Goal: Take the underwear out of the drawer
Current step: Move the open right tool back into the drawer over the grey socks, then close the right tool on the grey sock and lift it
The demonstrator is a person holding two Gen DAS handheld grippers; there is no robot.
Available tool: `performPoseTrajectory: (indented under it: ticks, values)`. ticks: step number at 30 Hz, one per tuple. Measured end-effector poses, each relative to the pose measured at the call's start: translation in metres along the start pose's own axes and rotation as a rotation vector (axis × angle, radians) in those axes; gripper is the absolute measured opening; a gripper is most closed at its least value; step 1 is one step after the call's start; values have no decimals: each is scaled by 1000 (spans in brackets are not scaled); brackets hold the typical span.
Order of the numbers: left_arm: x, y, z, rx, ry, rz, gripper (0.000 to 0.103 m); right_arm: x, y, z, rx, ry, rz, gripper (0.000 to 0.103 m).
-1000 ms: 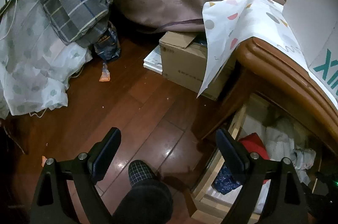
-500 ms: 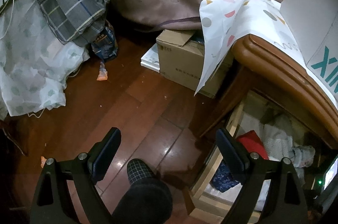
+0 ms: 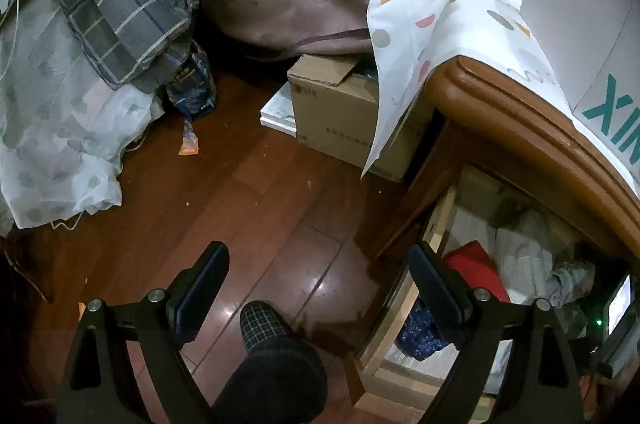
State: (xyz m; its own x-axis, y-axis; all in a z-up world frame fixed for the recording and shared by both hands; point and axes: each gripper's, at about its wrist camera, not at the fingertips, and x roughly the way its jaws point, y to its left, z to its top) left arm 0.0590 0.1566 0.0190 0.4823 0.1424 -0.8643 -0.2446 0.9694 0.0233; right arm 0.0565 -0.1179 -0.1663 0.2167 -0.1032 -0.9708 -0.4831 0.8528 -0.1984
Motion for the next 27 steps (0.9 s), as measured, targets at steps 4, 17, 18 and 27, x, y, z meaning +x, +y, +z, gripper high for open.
performPoseTrajectory:
  ticks: [4,17,18,27]
  values:
    - [1,-2,0,5,5,-3,89,4,-12,-5,9,-20,24,82]
    - [0,-23,-6,73,3,-41,89,-25,-36,-56,72,-11,48,39]
    - [1,-25,-7,80,11,-59,89,-30,-35,-59,80,-16,54,39]
    - [5,-52,-18,160,89,-219,89,-98,-45,-89,258,-205,87,39]
